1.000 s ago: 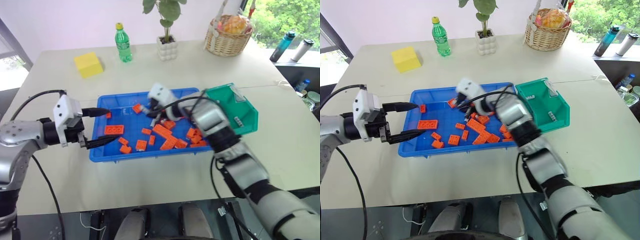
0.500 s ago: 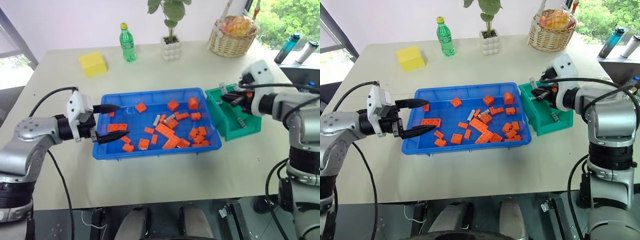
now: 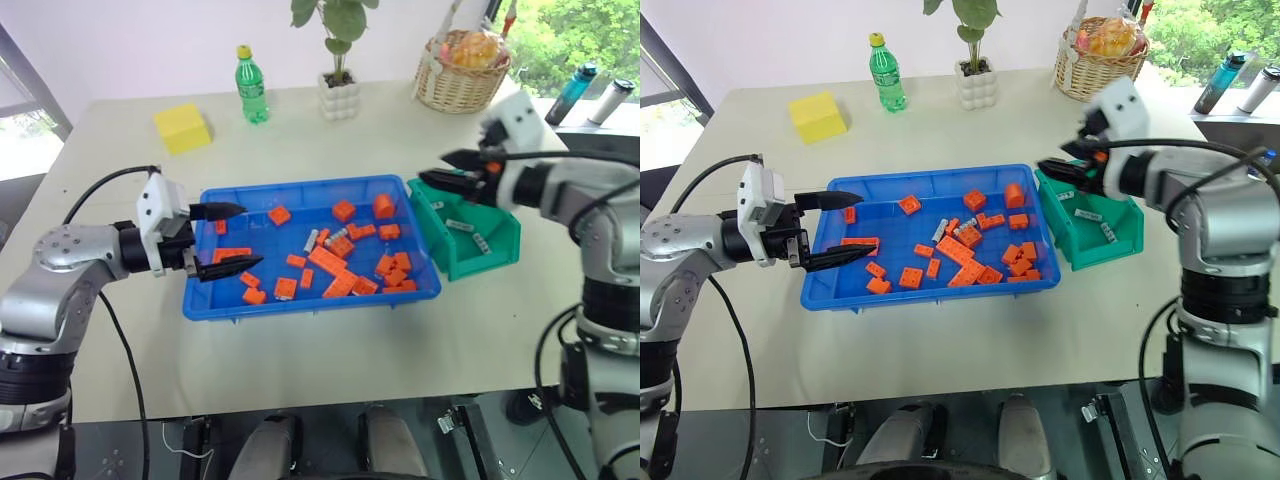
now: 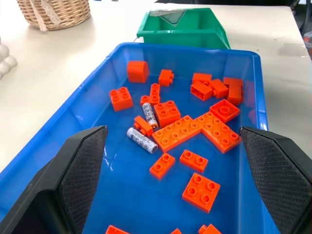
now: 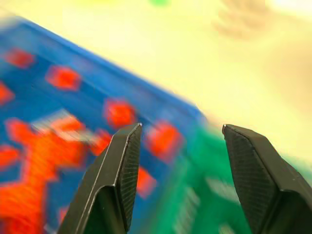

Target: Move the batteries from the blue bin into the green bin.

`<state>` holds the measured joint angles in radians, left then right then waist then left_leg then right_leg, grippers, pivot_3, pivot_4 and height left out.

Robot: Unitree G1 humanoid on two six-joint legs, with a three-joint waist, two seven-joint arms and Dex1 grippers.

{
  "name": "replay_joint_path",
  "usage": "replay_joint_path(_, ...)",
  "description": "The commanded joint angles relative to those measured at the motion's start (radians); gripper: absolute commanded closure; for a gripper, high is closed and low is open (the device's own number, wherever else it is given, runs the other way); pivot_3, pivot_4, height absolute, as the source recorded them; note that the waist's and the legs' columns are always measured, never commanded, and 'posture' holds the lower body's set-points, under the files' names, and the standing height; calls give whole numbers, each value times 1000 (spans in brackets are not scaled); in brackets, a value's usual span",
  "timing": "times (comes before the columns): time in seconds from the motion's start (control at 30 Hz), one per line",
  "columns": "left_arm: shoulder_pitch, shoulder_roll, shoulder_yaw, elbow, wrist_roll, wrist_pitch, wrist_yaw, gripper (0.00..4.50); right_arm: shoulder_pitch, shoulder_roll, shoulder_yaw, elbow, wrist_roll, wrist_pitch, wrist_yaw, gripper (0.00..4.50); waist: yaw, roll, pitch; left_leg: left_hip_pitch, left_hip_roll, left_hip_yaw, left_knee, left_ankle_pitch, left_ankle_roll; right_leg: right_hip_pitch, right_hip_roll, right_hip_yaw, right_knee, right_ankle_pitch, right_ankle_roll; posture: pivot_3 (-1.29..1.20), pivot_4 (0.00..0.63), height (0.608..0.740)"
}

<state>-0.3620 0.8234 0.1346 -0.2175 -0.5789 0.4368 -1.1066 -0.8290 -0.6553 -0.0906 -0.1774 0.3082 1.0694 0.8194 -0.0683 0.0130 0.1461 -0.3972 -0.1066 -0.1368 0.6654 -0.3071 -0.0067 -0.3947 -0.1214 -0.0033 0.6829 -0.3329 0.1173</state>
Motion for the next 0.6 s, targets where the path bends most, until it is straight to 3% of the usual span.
replay_joint_path(0.03, -1, 11, 30, -37, -12, 10, 16, 0, -58, 96, 137, 46, 14, -102, 25, 1812, -1, 0, 0, 0, 0, 0, 0, 0, 0, 0, 0, 0, 0, 0, 0, 0, 150, 737)
replay_joint_path(0.1, 4, 11, 34, -47, -13, 14, 23, 0, -91, 158, 202, 133, -18, -152, 7, 1812, -1, 0, 0, 0, 0, 0, 0, 0, 0, -1, 0, 0, 0, 0, 0, 0, 150, 737)
replay_joint_path(0.2, 17, 17, 48, -67, -18, 21, 32, 0, -132, 218, 330, 263, -87, -244, 12, 910, 3, 0, 0, 0, -2, -2, 1, 0, 0, -1, 1, 0, 1, 0, 0, 0, 150, 737)
replay_joint_path(0.27, 27, 22, 57, -79, -22, 26, 35, 0, -146, 241, 403, 315, -122, -294, 39, 47, 2, 0, 0, 0, -2, -4, 1, 0, 0, 0, 1, 0, 0, 0, 0, 0, 150, 737)
replay_joint_path(0.6, 62, 19, 66, -137, -31, 44, 54, 0, -200, 363, 528, 614, -238, -484, 100, 47, -2, 0, 0, 0, -2, -4, 1, 0, 0, -1, 1, 0, 1, 0, 0, 0, 150, 737)
